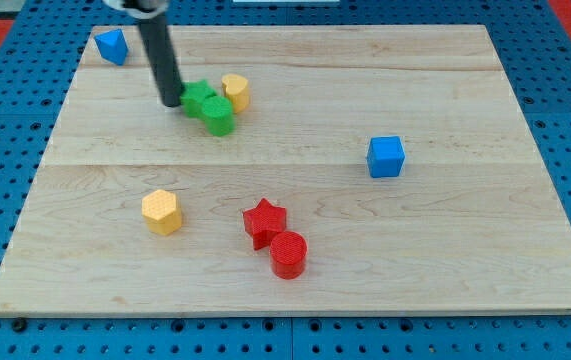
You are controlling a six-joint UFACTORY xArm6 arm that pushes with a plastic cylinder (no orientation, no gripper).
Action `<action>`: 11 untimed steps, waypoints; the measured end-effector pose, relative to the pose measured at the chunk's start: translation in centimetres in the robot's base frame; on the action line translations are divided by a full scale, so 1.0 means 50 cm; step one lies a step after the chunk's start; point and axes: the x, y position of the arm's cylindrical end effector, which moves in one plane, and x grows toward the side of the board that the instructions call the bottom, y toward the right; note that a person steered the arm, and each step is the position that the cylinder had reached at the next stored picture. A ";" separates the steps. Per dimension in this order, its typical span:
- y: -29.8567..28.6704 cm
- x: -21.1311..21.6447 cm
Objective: Push the blue cube towards top center of the board
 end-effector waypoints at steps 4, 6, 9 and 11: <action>0.392 0.183; 0.410 0.206; 0.525 -0.007; 0.668 0.113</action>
